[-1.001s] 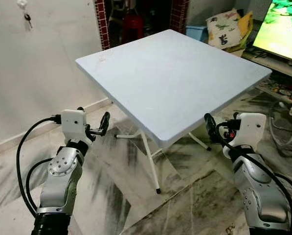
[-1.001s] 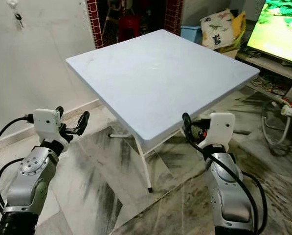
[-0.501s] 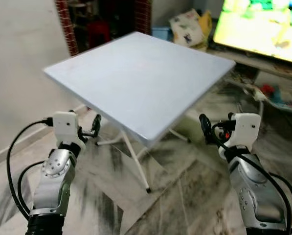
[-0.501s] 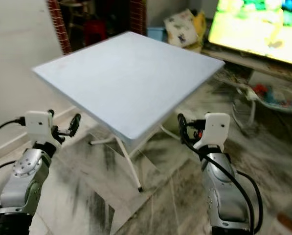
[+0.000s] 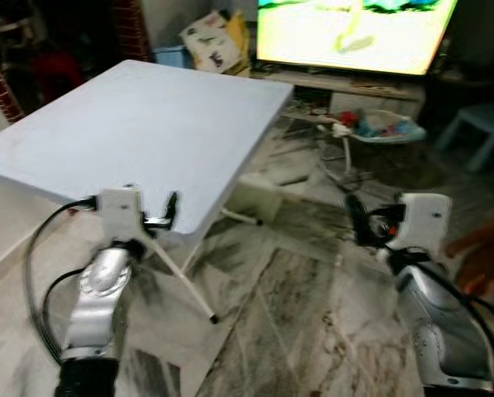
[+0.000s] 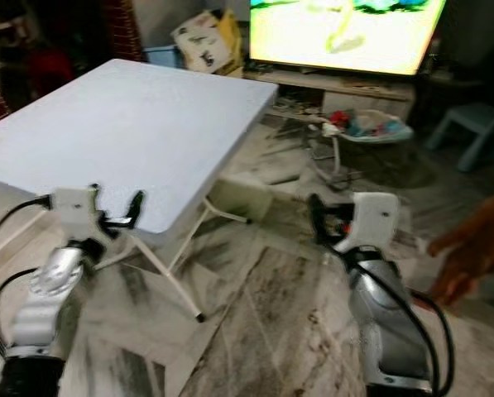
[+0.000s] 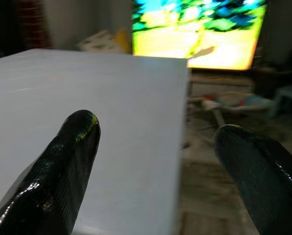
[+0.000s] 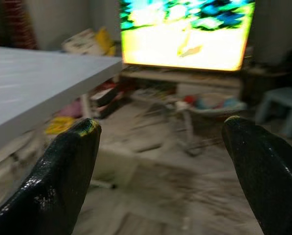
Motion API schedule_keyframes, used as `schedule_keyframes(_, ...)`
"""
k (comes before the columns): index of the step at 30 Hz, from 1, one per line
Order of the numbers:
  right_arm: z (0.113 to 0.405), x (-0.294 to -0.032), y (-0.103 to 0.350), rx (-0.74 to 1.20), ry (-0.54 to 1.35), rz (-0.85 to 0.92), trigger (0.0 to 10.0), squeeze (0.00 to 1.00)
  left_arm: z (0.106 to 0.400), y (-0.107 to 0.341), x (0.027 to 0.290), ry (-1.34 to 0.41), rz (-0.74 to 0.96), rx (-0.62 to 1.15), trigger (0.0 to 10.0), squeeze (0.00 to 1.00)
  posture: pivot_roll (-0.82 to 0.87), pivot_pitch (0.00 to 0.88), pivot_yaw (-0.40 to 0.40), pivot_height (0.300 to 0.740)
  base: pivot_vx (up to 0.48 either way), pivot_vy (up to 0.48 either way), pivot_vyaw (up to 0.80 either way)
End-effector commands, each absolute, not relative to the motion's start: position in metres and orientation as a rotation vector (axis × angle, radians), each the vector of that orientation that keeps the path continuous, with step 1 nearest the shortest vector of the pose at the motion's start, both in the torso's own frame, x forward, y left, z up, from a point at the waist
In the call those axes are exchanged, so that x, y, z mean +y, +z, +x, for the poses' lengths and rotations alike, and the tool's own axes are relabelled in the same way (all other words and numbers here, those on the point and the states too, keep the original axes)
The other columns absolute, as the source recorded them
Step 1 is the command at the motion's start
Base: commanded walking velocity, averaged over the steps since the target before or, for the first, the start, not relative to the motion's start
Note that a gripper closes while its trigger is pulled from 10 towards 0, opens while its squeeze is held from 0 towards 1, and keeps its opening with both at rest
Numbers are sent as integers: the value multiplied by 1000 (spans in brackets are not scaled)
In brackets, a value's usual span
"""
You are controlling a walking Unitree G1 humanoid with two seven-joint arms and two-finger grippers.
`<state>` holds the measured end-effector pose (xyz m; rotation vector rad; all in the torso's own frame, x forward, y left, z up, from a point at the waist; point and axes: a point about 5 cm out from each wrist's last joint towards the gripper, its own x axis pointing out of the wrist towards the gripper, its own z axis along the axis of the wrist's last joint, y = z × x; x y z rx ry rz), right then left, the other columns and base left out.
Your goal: Hang keys on a hook
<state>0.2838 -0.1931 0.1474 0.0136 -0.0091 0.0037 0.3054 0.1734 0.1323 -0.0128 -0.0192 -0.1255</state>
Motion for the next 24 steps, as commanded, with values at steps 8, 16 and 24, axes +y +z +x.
schedule_keyframes(8,285,-188,152,-27,18,19,10000,0,306,134,180,-113,-9,-19,10000,0,-32,0,43,740,0,0,-800)
schedule_keyframes(16,286,-188,152,-27,19,20,10000,0,306,133,182,-107,-19,-11,10000,0,-31,0,46,740,0,0,-800)
schedule_keyframes(24,286,-188,152,-26,21,18,10000,0,307,132,184,-94,-27,3,10000,0,-30,0,44,740,0,0,-800)
